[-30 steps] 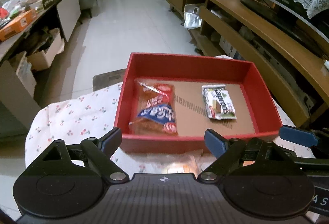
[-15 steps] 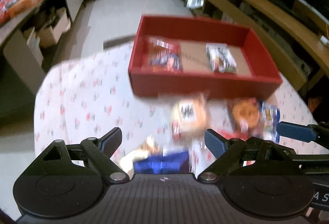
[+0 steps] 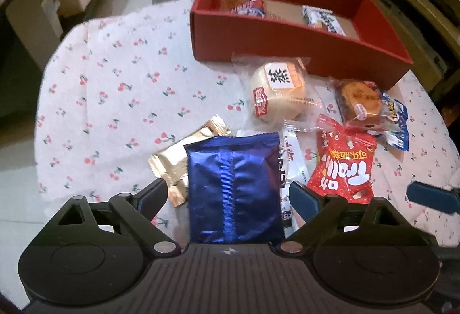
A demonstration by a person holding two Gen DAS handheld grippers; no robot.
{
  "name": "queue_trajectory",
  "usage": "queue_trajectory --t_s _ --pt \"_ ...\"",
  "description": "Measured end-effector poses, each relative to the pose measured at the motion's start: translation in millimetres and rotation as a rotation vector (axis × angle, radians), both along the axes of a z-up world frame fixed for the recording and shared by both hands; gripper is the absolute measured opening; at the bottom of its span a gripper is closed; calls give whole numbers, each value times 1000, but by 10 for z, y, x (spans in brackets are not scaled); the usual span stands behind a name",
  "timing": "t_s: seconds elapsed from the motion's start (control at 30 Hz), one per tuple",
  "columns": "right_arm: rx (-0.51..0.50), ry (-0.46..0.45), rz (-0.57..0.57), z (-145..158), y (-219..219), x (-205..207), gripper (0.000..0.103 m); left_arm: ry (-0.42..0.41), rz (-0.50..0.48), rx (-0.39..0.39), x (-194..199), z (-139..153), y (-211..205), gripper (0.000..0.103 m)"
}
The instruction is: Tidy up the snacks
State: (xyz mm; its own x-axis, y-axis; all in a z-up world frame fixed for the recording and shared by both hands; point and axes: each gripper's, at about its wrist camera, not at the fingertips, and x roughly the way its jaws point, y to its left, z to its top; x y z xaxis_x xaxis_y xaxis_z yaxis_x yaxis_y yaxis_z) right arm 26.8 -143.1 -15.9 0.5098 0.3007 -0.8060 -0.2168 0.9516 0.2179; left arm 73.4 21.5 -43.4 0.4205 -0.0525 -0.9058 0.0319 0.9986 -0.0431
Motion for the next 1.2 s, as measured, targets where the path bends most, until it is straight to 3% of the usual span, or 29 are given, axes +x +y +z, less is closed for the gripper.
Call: queue_trajectory --t_s 0.2,0.27,0.37,0.87,0.97,1.0,1.07,1.2 --pt "-1 9 7 -24 -30 -9 78 30 13 40 45 -170 -101 87" --pt "-9 10 17 -32 -30 -24 78 23 10 46 21 -144 -94 78" --pt "-12 18 16 -46 -38 -33 79 21 21 23 1 -99 -45 72" --pt "21 130 66 -321 308 -273 86 -13 17 -19 -84 95 105 70" --pt "-49 135 111 -429 460 -309 86 -11 8 -23 -92 97 106 70" --pt "-64 138 125 -466 488 -321 84 -9 3 -22 -100 97 108 70" --pt "-88 129 146 -488 503 -340 69 -6 -10 -24 -114 99 101 70" --pt "-110 98 162 -467 430 -351 58 -4 -34 -28 -136 108 64 70"
